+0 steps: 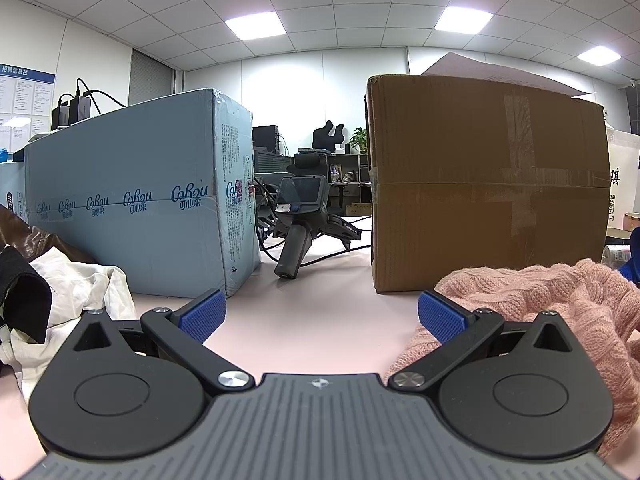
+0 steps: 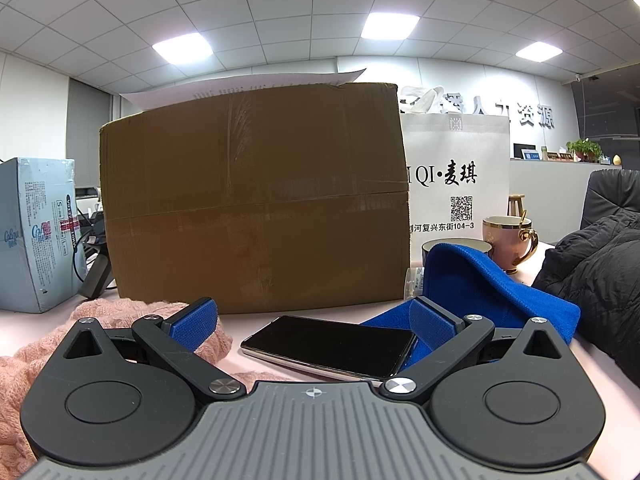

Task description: Fold clothes

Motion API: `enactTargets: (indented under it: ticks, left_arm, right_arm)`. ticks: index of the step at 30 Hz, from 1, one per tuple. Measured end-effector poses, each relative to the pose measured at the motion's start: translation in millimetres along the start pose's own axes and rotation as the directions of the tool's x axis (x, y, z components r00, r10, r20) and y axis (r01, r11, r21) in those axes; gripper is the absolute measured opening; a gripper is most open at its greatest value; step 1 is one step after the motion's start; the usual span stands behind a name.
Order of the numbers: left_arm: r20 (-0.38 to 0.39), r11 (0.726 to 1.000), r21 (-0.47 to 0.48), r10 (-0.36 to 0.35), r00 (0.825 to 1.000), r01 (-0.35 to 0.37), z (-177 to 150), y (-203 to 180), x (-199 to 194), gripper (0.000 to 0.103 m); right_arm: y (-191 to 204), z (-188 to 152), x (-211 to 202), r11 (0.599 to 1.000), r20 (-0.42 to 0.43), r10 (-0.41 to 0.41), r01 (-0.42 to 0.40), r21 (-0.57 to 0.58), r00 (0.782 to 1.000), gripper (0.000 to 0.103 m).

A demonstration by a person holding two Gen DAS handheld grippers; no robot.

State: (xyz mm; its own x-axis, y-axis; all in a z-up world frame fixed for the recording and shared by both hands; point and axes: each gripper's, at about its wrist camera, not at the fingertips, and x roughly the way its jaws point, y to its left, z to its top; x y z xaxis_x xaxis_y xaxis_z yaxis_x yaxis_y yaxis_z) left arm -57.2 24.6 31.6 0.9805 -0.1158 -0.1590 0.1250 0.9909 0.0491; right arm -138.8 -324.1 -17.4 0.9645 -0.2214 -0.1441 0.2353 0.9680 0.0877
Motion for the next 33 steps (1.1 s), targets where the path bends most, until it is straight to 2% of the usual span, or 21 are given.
enactTargets:
  ticks: [33]
  left_arm:
    - [0.000,1.000,0.001,-0.002,1.000,0.002,-0.5,1.7,1.4,0.103]
  right_arm:
    - [-0.2,0.3,-0.1,1.000,-0.003,0.002,-0.002,0.000,1.000,0.103]
